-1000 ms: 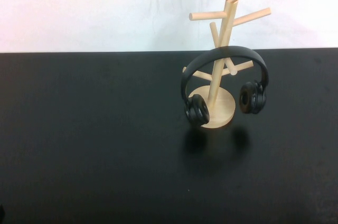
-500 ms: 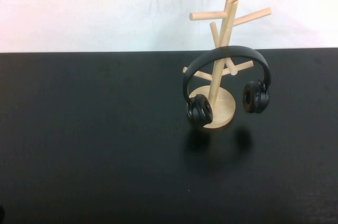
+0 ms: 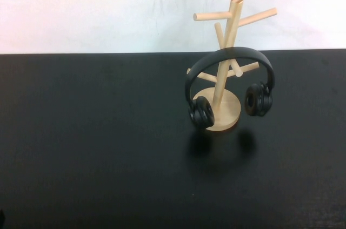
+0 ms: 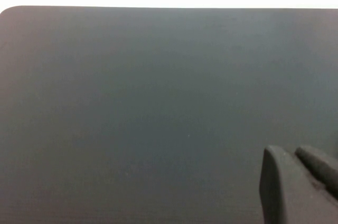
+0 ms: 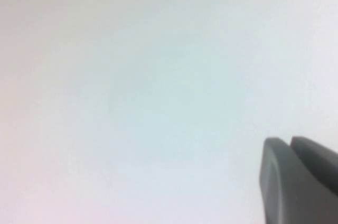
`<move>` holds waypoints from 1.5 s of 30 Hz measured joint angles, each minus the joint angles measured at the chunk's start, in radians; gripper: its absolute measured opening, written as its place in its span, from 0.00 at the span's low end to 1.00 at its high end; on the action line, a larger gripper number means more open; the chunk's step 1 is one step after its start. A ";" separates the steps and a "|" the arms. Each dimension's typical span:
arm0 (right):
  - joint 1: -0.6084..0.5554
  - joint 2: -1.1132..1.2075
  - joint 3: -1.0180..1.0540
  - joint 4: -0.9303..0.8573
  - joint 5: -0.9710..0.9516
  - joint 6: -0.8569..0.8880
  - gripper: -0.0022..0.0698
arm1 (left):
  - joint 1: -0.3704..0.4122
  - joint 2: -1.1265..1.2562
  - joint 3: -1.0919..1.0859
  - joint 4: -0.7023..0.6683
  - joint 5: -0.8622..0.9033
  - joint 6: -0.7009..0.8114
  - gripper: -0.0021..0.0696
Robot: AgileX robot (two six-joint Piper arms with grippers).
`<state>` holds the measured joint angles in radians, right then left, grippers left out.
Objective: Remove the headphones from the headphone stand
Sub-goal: Pick up the headphones from the headphone stand
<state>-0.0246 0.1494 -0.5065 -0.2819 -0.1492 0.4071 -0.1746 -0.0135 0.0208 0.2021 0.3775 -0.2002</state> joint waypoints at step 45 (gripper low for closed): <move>0.338 1.319 -0.237 -0.436 -0.140 -0.115 0.52 | 0.000 0.000 0.000 0.000 0.000 0.000 0.03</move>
<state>0.3131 1.4685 -0.7433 -0.7174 -0.2895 0.2919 -0.1746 -0.0135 0.0208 0.2021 0.3775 -0.2002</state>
